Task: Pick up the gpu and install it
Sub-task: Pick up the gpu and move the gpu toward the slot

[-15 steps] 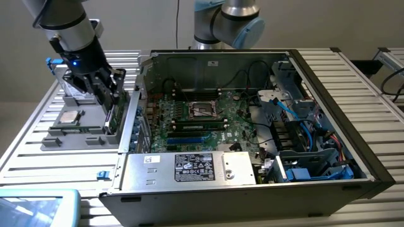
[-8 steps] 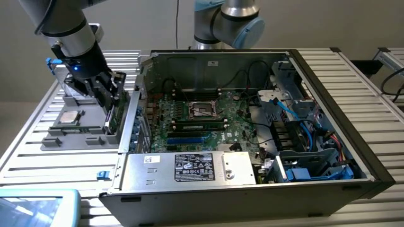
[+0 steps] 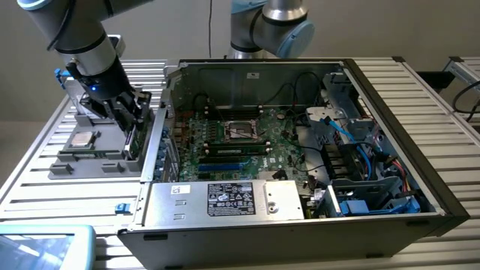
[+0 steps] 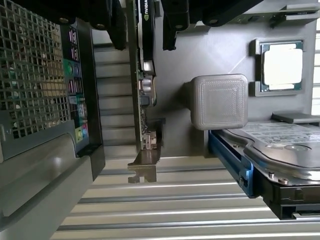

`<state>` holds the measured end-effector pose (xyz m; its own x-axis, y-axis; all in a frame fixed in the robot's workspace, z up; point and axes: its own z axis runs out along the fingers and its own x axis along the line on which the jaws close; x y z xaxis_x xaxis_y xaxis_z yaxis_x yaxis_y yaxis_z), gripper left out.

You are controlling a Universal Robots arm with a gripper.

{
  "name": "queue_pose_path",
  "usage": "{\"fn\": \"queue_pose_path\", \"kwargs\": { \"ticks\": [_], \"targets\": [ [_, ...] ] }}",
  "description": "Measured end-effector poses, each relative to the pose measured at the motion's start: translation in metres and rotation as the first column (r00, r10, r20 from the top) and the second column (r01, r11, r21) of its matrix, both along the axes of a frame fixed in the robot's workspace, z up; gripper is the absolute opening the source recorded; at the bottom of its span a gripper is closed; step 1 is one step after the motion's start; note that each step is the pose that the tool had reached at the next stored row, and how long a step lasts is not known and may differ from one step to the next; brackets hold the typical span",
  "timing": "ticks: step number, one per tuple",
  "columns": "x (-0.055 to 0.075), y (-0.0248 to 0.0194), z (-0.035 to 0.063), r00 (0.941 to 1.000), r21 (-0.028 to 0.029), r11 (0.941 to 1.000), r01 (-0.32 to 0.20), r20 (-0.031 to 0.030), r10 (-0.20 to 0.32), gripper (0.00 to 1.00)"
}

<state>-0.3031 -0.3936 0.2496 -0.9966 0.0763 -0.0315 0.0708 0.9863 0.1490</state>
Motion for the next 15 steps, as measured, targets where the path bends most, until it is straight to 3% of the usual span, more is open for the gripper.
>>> {"fn": "queue_pose_path", "kwargs": {
  "ticks": [15],
  "targets": [
    [0.002,0.0013,-0.0143,0.9992,0.0005,0.9992,-0.039,0.0027,0.039,0.44]
  ]
}}
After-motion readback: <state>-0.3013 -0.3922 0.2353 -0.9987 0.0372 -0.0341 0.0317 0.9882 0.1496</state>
